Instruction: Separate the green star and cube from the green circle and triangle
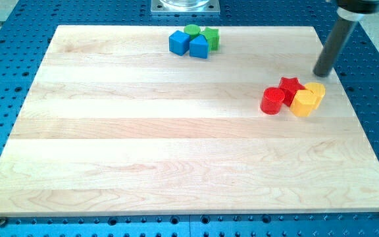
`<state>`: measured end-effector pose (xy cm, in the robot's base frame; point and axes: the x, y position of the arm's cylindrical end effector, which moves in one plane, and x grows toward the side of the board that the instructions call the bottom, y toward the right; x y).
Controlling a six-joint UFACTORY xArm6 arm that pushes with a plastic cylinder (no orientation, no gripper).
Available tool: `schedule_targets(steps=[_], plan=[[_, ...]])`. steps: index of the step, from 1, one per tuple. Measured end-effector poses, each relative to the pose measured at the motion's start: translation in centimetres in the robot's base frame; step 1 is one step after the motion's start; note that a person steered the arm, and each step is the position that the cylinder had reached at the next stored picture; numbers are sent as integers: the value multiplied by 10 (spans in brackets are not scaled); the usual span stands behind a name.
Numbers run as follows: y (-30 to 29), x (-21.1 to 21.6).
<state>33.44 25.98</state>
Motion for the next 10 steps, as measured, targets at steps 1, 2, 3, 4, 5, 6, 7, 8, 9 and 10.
schedule_targets(steps=[1, 2, 3, 4, 5, 6, 7, 8, 9, 10], plan=[[-51, -27], [-85, -93], [-149, -106], [-196, -107], [-222, -101], [-248, -99], [-243, -82], [-243, -70], [-286, -64], [-312, -83]])
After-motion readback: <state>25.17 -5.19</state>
